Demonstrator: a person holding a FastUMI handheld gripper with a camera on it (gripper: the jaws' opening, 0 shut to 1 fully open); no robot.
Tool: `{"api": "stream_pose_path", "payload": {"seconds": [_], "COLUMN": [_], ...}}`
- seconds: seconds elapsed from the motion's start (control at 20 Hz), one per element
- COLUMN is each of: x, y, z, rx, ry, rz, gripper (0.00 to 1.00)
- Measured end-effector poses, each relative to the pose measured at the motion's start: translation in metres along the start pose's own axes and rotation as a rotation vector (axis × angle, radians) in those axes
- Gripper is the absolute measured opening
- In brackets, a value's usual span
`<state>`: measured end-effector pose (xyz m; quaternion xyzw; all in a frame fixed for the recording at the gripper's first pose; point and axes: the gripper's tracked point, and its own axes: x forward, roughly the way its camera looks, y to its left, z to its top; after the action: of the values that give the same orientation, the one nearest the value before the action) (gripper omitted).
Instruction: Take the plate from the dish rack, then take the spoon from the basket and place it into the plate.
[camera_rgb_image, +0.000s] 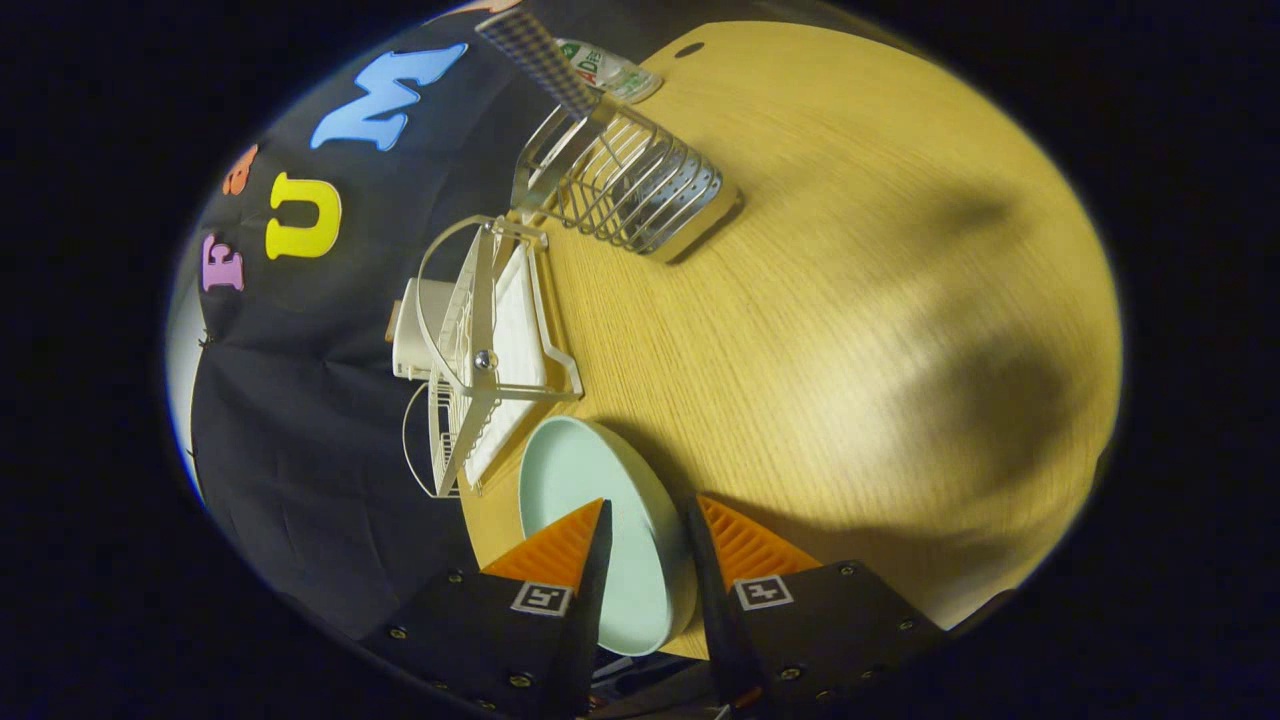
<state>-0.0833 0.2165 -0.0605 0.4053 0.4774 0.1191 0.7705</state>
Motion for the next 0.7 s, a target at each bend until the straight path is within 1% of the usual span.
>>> {"api": "stream_pose_path", "payload": {"seconds": [0.1, 0.15, 0.2, 0.3, 0.35, 0.45, 0.6, 0.7], "x": [-0.018, -0.030, -0.041, -0.063, -0.079, -0.106, -0.147, -0.161], "y": [0.006, 0.011, 0.014, 0.026, 0.036, 0.053, 0.079, 0.082], "z": [0.022, 0.033, 0.046, 0.068, 0.076, 0.094, 0.129, 0.143], "rx": [-0.067, -0.123, -0.189, -0.338, -0.413, -0.544, -0.705, -0.795], "ry": [-0.083, -0.132, -0.187, -0.293, -0.343, -0.468, -0.705, -0.787], "rz": [0.004, 0.000, -0.012, -0.022, -0.007, 0.000, 0.013, -0.020], "gripper": [0.45, 0.51, 0.56, 0.56, 0.61, 0.84, 0.84, 0.84]}}
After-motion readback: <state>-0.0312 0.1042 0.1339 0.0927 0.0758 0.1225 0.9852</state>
